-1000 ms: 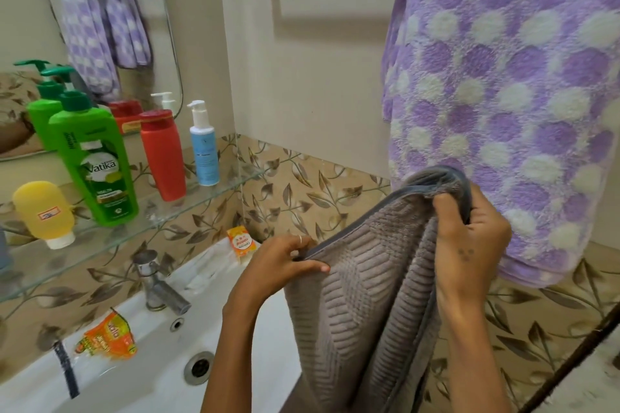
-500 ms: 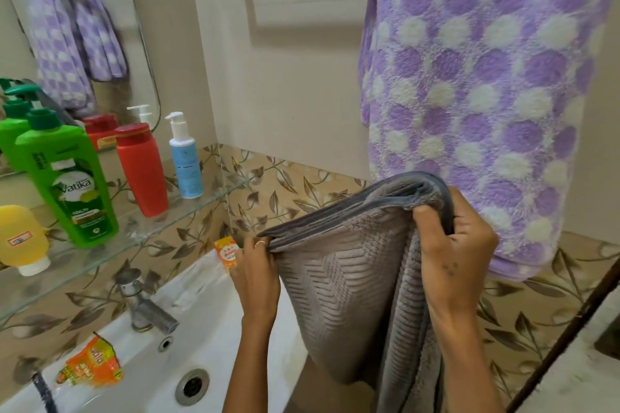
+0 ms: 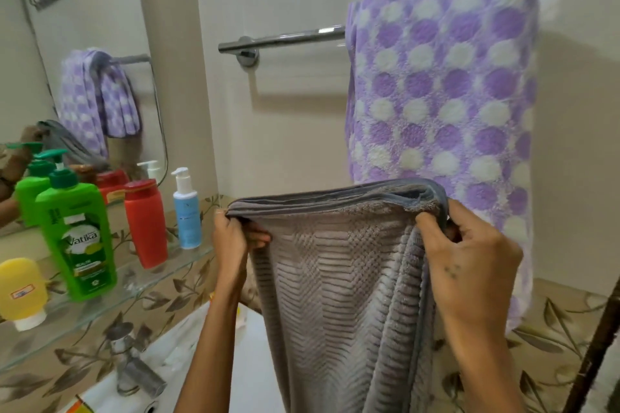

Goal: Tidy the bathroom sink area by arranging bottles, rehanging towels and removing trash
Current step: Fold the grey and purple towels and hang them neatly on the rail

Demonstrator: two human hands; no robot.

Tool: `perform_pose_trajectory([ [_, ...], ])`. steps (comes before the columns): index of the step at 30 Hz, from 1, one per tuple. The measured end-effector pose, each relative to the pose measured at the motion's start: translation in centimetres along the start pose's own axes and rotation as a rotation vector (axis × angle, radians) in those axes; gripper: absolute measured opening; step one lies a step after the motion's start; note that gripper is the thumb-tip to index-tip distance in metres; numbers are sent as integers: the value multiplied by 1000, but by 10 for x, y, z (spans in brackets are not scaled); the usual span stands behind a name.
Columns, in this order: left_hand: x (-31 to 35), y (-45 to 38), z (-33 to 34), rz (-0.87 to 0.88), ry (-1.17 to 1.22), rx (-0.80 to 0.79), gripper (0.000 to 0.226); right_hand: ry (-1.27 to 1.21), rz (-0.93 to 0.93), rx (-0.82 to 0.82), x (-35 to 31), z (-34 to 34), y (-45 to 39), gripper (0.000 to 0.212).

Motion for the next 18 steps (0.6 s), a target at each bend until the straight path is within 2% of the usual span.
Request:
perform_pose_trajectory([
  [2,20,0,0,49,192,-74,26,-101,62,-22,-2,0,-13,20],
  [5,46,5,-5,184,262,-139,13,-541,304,-35,-6,1,-34,24],
  [7,60,8,-7,274,143,-196,41,-787,399,-38,-9,4,-51,23],
  [10,89,9,-11,393,-176,-228,76,-925,403,-33,-14,10,-73,20],
  [12,110,4,-13,507,-484,-207,98,-916,351,-3,-16,16,-85,18],
  [14,130,-1,-18,585,-722,-155,114,-697,181,1,-17,23,-92,16],
  [15,141,-2,-21,598,-801,-96,118,-556,72,-36,-19,26,-94,26],
  [18,170,0,-26,622,-902,142,118,-315,-264,-214,-33,38,-94,78],
])
Point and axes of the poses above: each hand's wrist, its own y-axis away from the middle knuckle, its own z-axis out of the palm, x = y × z, the point moved 1 cm from there along -y, towards the middle knuckle, and after that the axes turned 14 degrees about -z, right-handed, at the moved point
